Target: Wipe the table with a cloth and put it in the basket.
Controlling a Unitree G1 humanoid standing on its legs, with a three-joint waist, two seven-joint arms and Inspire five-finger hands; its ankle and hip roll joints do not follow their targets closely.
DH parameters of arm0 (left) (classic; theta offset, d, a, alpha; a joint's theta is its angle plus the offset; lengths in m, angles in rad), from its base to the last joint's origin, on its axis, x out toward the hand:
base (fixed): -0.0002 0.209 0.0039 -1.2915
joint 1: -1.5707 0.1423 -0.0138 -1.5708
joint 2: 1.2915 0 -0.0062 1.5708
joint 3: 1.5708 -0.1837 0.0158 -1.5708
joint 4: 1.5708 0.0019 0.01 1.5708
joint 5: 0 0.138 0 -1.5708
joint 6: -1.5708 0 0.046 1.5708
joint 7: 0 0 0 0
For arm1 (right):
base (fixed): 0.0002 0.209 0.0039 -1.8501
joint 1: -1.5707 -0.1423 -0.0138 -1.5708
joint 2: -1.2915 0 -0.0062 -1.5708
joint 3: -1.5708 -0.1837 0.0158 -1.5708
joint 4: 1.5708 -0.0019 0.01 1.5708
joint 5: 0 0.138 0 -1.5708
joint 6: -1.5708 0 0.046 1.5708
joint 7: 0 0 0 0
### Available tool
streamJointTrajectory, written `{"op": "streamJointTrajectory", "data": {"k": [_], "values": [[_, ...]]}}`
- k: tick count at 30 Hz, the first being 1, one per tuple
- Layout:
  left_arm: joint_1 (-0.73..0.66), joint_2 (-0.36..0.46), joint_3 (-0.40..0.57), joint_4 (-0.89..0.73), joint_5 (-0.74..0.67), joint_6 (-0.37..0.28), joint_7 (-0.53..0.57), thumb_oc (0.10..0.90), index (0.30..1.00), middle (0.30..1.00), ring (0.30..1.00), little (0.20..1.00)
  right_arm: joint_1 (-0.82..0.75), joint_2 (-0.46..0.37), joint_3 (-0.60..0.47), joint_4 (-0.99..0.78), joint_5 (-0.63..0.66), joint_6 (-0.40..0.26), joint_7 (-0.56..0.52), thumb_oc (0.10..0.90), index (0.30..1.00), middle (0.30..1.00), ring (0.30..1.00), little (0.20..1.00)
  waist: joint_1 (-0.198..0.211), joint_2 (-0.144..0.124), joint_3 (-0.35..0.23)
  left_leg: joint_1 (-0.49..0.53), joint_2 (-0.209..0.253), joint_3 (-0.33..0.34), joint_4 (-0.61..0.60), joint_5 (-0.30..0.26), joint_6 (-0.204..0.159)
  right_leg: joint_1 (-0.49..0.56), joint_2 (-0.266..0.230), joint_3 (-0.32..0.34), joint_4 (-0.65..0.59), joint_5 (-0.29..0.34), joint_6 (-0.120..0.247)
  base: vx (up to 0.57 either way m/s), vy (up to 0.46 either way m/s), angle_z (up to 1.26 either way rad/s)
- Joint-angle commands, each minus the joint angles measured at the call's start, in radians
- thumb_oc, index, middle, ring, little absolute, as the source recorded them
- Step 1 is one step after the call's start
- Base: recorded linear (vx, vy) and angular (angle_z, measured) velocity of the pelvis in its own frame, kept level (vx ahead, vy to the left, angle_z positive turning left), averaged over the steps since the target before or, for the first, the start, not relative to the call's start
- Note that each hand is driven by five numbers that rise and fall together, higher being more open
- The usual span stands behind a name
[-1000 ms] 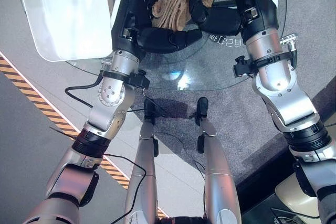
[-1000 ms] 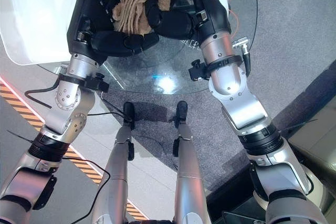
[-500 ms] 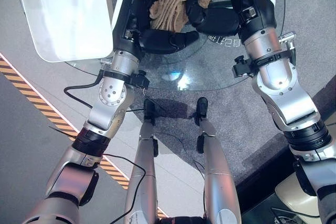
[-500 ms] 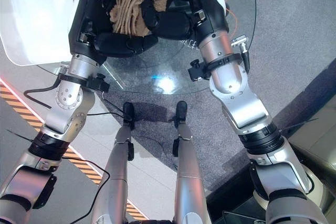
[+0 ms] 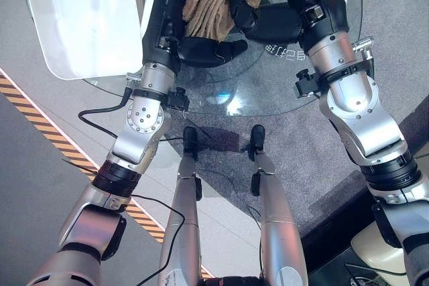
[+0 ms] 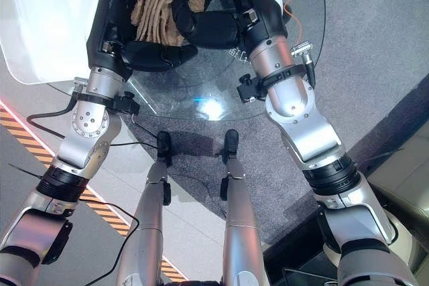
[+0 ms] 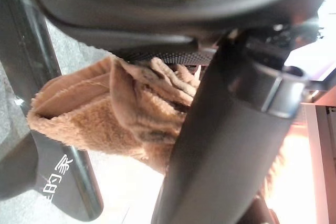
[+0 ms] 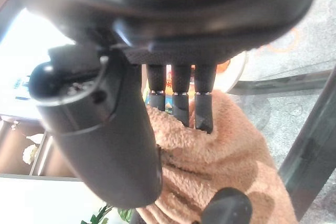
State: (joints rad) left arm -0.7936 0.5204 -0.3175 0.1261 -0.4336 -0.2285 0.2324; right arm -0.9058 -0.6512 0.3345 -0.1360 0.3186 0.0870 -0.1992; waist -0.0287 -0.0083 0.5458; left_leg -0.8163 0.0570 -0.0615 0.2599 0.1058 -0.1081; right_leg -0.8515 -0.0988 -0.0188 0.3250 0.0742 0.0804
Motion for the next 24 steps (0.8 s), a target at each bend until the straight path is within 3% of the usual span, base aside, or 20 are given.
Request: {"op": "streamJointTrajectory", "data": {"k": [1,8,10,17,21,23,24], "values": [[-0.126,0.005,0.013,-0.072,0.024,-0.09,0.01,0.8,0.9,0.9,0.9,0.9,-0.213,0.052,-0.066,-0.253,0.056,-0.185,0.004,0.1,0.3,0.3,0.3,0.2,0.015,-0.026,-0.026,0.044,-0.047,0.071,-0.049,0.003,0.072,0.073,0.069,-0.047,-0.016,-0.047,-0.014,0.0,0.0,0.0],[-0.115,-0.032,0.011,-0.06,-0.055,-0.107,-0.009,0.8,0.9,0.9,0.9,0.9,-0.209,0.071,-0.06,-0.256,0.056,-0.188,0.019,0.1,0.3,0.3,0.3,0.2,0.014,-0.027,-0.026,0.047,-0.047,0.072,-0.049,0.001,0.072,0.076,0.069,-0.048,-0.015,-0.05,-0.013,0.0,0.0,0.0],[-0.111,-0.041,0.013,-0.055,-0.06,-0.109,-0.013,0.676,0.794,0.794,0.794,0.776,-0.214,0.073,-0.056,-0.259,0.055,-0.184,0.016,0.1,0.3,0.3,0.3,0.2,0.015,-0.027,-0.026,0.044,-0.047,0.072,-0.045,0.0,0.072,0.073,0.07,-0.048,-0.012,-0.051,-0.014,0.0,0.0,0.0],[-0.108,-0.043,0.01,-0.025,-0.055,-0.108,-0.009,0.624,0.749,0.749,0.749,0.724,-0.223,0.074,-0.053,-0.258,0.066,-0.189,0.024,0.1,0.3,0.3,0.3,0.2,0.013,-0.027,-0.026,0.05,-0.047,0.071,-0.041,-0.009,0.071,0.078,0.07,-0.046,-0.009,-0.061,-0.015,0.0,0.0,0.0],[-0.111,-0.045,0.01,-0.012,-0.05,-0.113,-0.011,0.465,0.613,0.613,0.613,0.565,-0.23,0.082,-0.049,-0.257,0.062,-0.189,0.029,0.1,0.3,0.3,0.3,0.2,0.013,-0.026,-0.026,0.042,-0.046,0.072,-0.04,-0.001,0.071,0.071,0.072,-0.045,-0.01,-0.053,-0.016,0.0,0.0,0.0],[-0.114,-0.044,0.008,-0.008,-0.05,-0.115,-0.013,0.322,0.491,0.491,0.491,0.422,-0.23,0.083,-0.047,-0.258,0.061,-0.189,0.03,0.1,0.3,0.3,0.3,0.2,0.012,-0.025,-0.026,0.04,-0.046,0.072,-0.038,-0.001,0.071,0.069,0.072,-0.044,-0.008,-0.053,-0.016,0.0,0.0,0.0],[-0.113,-0.046,0.005,-0.005,-0.046,-0.121,-0.012,0.158,0.349,0.349,0.349,0.258,-0.229,0.084,-0.043,-0.259,0.059,-0.19,0.026,0.1,0.3,0.3,0.3,0.2,0.012,-0.026,-0.026,0.044,-0.046,0.073,-0.034,-0.011,0.07,0.073,0.071,-0.044,-0.003,-0.063,-0.016,0.0,0.0,0.0]]}}
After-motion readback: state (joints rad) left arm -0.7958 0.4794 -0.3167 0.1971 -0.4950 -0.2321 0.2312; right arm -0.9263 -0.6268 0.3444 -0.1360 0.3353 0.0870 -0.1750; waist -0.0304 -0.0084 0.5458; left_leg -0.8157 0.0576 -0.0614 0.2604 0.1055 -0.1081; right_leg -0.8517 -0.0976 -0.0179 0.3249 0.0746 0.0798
